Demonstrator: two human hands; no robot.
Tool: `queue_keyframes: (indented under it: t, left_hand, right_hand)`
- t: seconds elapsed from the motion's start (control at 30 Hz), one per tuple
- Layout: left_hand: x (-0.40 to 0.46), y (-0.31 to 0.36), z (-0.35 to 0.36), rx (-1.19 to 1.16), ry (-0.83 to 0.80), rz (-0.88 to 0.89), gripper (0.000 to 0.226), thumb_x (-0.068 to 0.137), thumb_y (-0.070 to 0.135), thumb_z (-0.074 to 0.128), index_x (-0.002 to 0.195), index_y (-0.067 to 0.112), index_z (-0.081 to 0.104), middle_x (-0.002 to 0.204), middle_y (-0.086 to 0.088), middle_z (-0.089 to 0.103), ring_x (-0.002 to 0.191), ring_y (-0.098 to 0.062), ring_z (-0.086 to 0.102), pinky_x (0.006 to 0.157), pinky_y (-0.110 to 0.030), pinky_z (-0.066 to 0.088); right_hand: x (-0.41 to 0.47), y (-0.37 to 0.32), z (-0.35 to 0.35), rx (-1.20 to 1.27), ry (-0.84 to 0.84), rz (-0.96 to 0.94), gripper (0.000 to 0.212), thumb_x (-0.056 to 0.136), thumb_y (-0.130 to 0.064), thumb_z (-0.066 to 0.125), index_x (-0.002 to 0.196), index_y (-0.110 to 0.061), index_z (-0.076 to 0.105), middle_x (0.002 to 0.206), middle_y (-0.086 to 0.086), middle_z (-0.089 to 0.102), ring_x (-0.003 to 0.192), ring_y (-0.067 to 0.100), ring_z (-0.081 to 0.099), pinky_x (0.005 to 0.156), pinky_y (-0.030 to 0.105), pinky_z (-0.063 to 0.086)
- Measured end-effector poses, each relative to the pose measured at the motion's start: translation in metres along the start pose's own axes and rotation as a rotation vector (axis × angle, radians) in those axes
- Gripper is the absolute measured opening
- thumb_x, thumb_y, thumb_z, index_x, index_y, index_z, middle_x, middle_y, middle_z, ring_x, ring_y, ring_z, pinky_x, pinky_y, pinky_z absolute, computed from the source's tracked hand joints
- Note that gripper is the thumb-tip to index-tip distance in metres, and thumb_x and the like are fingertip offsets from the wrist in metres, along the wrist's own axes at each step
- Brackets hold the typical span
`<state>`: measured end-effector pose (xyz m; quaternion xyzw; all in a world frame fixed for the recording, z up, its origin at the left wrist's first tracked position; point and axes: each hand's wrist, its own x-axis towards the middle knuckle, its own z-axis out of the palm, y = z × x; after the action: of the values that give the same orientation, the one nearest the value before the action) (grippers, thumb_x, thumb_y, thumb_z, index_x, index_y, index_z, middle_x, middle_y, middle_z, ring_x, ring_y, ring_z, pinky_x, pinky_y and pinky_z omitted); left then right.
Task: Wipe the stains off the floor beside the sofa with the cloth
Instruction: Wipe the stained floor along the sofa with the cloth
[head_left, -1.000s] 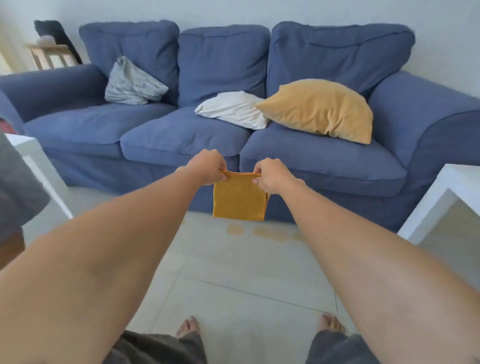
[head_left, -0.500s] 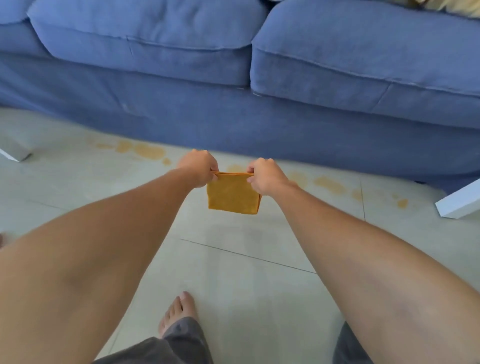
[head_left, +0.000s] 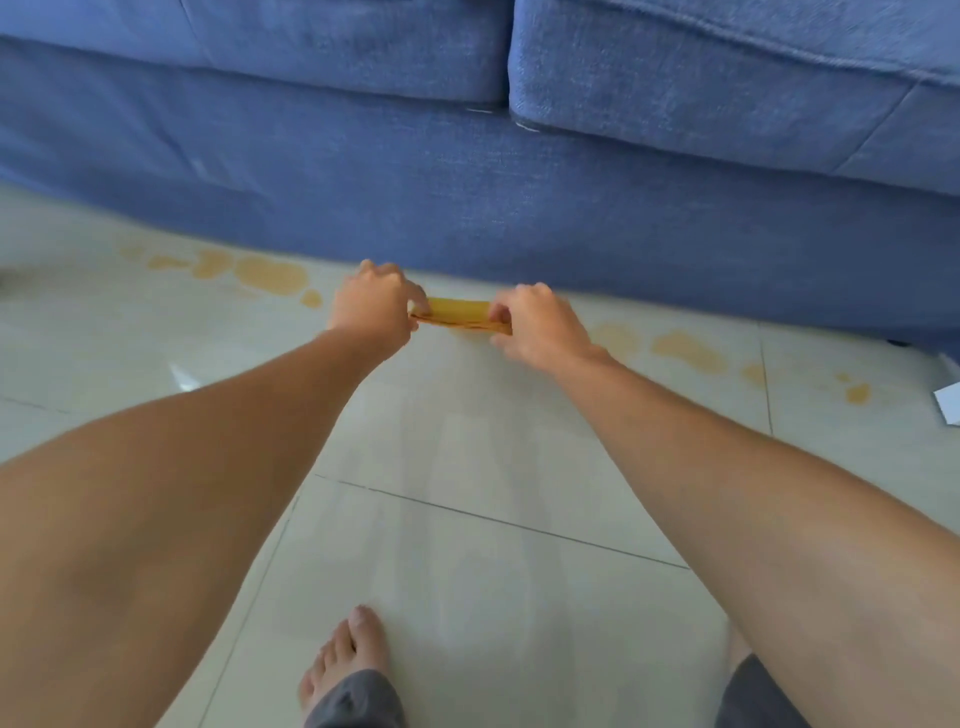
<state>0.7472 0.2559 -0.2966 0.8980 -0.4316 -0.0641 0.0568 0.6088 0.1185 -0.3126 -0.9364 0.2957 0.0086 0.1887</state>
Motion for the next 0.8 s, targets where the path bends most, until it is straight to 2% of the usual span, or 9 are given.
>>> queue_keyframes:
  t: [0.1,0.2,0.3,0.37,0.47,0.53,0.6,0.7,0.8]
  left_hand:
    - [-0.027,-0.008,0.025,0.181,-0.204,-0.016,0.047,0.082,0.017,0.072,0.122,0.040,0.064,0.131,-0.003,0.054,0.124,-0.027,0.046,0.097,-0.038,0.042]
    - [-0.040,-0.008,0.047,0.108,-0.288,-0.094,0.054,0.083,0.032,0.072,0.134,0.034,0.055,0.136,-0.005,0.049,0.129,-0.027,0.045,0.100,-0.040,0.043]
    - [-0.037,0.004,0.069,-0.027,-0.257,-0.152,0.058,0.090,0.040,0.062,0.143,0.023,0.047,0.142,-0.008,0.046,0.133,-0.029,0.043,0.104,-0.043,0.044]
    - [-0.027,0.017,0.088,-0.115,-0.200,-0.169,0.060,0.095,0.043,0.054,0.148,0.019,0.040,0.150,-0.009,0.040,0.139,-0.029,0.037,0.108,-0.043,0.040]
    - [0.001,0.038,0.119,-0.172,-0.132,-0.174,0.064,0.097,0.051,0.043,0.154,0.026,0.027,0.163,-0.013,0.018,0.151,-0.031,0.014,0.120,-0.044,0.023]
    - [0.020,0.050,0.142,-0.157,-0.139,-0.164,0.066,0.096,0.060,0.034,0.155,0.037,0.016,0.165,-0.018,0.000,0.153,-0.036,-0.002,0.124,-0.049,0.007]
    - [0.028,0.054,0.166,-0.111,-0.164,-0.162,0.068,0.093,0.069,0.024,0.154,0.046,0.004,0.164,-0.020,-0.012,0.151,-0.040,-0.011,0.122,-0.055,-0.004]
    - [0.025,0.045,0.190,-0.041,-0.094,-0.144,0.070,0.088,0.077,0.015,0.152,0.053,0.000,0.164,-0.018,-0.016,0.151,-0.040,-0.014,0.121,-0.056,-0.010]
    - [0.042,0.035,0.193,-0.014,-0.035,-0.132,0.070,0.086,0.079,0.011,0.151,0.055,0.000,0.164,-0.019,-0.013,0.150,-0.043,-0.011,0.119,-0.060,-0.009]
  right_hand:
    - [-0.033,0.015,0.033,0.048,-0.166,0.029,0.039,0.075,-0.036,0.078,0.111,-0.026,0.067,0.118,0.003,0.066,0.113,0.025,0.059,0.096,0.038,0.049]
    - [-0.060,0.033,0.060,0.069,-0.169,0.079,0.034,0.083,-0.037,0.067,0.114,-0.022,0.065,0.118,0.004,0.064,0.114,0.026,0.056,0.094,0.040,0.048]
    - [-0.082,0.056,0.084,-0.038,-0.049,0.153,0.036,0.091,-0.035,0.052,0.121,-0.017,0.060,0.121,0.008,0.061,0.114,0.030,0.052,0.092,0.042,0.046]
    - [-0.090,0.075,0.101,-0.106,0.051,0.210,0.045,0.091,-0.039,0.041,0.125,-0.015,0.058,0.125,0.011,0.060,0.114,0.033,0.052,0.093,0.044,0.045]
    - [-0.098,0.103,0.129,-0.163,0.079,0.243,0.060,0.090,-0.046,0.027,0.141,-0.020,0.048,0.147,0.012,0.047,0.132,0.034,0.043,0.111,0.051,0.032]
    - [-0.103,0.114,0.146,-0.166,0.092,0.232,0.060,0.094,-0.047,0.027,0.148,-0.024,0.039,0.156,0.010,0.035,0.143,0.033,0.032,0.118,0.053,0.018]
    - [-0.107,0.118,0.155,-0.167,0.140,0.219,0.058,0.096,-0.046,0.030,0.150,-0.025,0.037,0.158,0.009,0.032,0.146,0.032,0.029,0.120,0.053,0.013]
    - [-0.109,0.118,0.158,-0.169,0.162,0.208,0.057,0.097,-0.045,0.031,0.150,-0.024,0.036,0.159,0.008,0.030,0.147,0.031,0.027,0.120,0.053,0.013]
    - [-0.107,0.120,0.158,-0.181,0.170,0.215,0.057,0.098,-0.045,0.029,0.151,-0.024,0.034,0.161,0.008,0.027,0.148,0.030,0.024,0.120,0.053,0.014]
